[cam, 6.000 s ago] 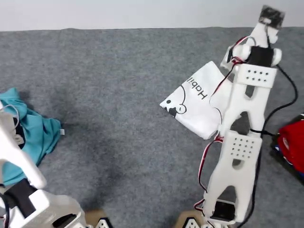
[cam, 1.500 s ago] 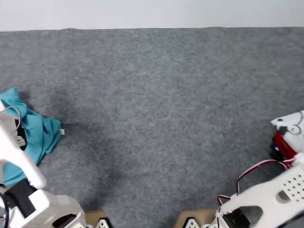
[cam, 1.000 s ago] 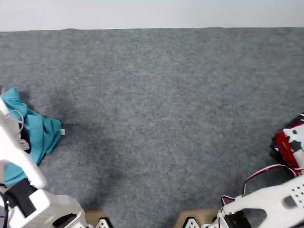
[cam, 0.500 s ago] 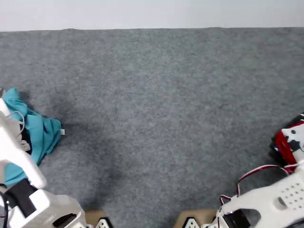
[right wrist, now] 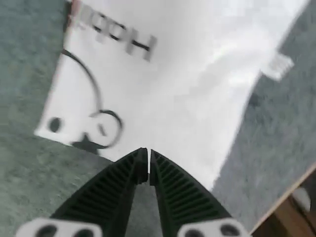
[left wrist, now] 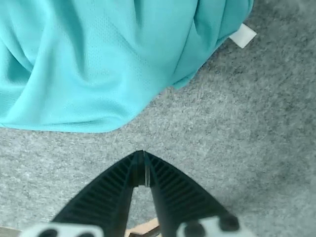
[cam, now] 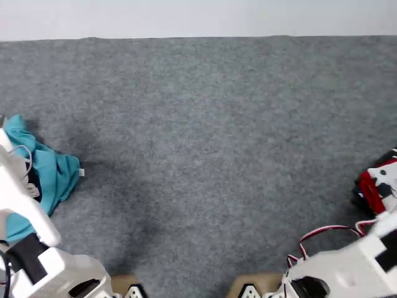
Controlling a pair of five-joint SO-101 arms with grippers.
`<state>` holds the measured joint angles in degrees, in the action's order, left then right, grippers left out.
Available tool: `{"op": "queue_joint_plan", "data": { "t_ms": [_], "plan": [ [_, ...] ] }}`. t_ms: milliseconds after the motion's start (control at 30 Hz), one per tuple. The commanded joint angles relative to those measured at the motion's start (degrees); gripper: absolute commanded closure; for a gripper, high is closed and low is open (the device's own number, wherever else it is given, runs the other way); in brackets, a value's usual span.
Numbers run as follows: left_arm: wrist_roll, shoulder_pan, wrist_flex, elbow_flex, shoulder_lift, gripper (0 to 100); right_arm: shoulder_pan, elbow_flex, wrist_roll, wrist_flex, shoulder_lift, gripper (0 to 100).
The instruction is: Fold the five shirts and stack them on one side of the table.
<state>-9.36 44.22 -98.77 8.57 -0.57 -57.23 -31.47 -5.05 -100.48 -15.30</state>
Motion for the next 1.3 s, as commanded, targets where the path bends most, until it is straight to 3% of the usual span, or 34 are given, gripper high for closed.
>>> {"op": "queue_joint_plan", "data": {
  "t_ms": [0,533,833,1267],
  "plan": [
    [0.0,-0.35,-1.23,-0.31,2.37,100,-2.33,0.7,-0.62,-1.54,2.68,98.8],
    [0.0,-0.35,-1.23,-0.31,2.29,100,-9.71,-0.53,-0.7,0.48,-17.54,98.8],
    [0.0,-0.35,-0.7,-0.31,2.29,100,-3.74,-9.32,-0.35,-1.89,-10.07,98.8],
    [0.0,-0.35,-0.79,-0.57,2.9,100,6.55,-10.29,-0.44,-1.89,4.35,98.8]
  ]
}}
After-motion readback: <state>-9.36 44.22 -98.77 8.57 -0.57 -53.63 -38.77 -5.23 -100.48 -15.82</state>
